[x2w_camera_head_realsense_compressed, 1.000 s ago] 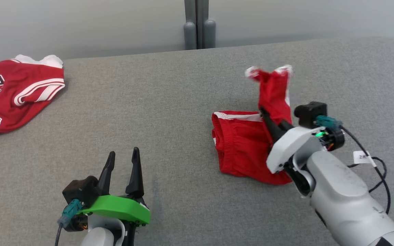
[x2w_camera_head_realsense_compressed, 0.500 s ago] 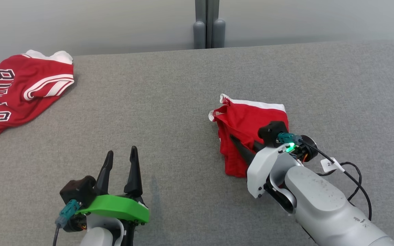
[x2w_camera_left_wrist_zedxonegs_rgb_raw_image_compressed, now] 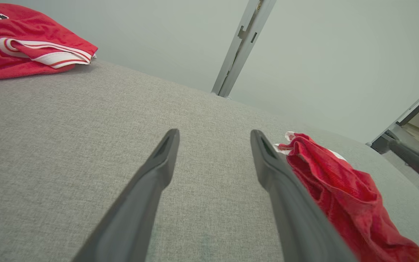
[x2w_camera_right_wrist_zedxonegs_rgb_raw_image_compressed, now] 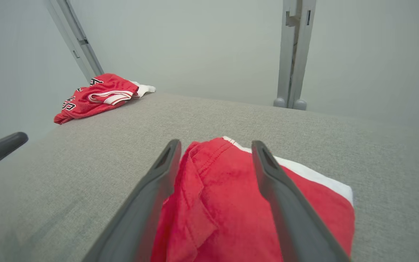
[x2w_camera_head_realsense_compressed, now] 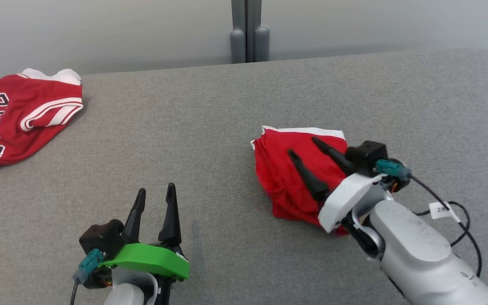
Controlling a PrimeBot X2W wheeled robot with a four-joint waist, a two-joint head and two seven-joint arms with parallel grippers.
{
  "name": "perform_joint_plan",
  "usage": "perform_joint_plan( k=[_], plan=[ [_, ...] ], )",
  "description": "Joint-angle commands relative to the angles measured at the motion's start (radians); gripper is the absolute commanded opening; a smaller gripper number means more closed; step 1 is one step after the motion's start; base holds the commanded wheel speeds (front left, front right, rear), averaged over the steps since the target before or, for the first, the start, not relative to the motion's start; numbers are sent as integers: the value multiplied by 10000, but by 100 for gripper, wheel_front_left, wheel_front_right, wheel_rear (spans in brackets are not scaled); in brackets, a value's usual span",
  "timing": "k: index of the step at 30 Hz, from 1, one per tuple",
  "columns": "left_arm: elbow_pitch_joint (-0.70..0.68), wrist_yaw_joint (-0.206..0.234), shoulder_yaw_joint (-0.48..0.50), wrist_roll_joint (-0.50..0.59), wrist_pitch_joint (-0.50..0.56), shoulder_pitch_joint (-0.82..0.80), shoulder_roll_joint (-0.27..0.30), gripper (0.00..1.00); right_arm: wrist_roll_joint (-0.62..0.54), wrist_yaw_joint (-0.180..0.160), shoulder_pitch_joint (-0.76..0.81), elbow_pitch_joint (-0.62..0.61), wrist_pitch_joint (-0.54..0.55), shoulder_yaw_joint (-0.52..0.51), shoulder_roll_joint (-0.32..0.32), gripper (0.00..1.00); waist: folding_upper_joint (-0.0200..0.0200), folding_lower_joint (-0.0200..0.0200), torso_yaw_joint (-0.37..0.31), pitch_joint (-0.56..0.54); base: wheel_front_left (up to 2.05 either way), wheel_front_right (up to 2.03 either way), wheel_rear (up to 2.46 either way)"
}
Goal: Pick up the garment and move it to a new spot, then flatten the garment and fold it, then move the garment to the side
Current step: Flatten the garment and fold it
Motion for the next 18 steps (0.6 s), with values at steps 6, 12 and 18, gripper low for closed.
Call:
perform_joint_plan(
  k=[6,12,18],
  plan=[
    [-52,43,-106,-78,-3,35,17,100,-1060,-12,500,-16,-333,-1668,-202,100,0,0,44,87,0,0,0],
    [-30,38,-99,-81,-3,-92,19,100,-2023,-12,900,505,-369,-2068,38,70,0,0,217,205,0,0,0],
    [16,18,-69,-80,-2,-166,19,100,-2378,-12,973,976,-375,-1499,486,5,0,0,361,277,0,0,0]
  ],
)
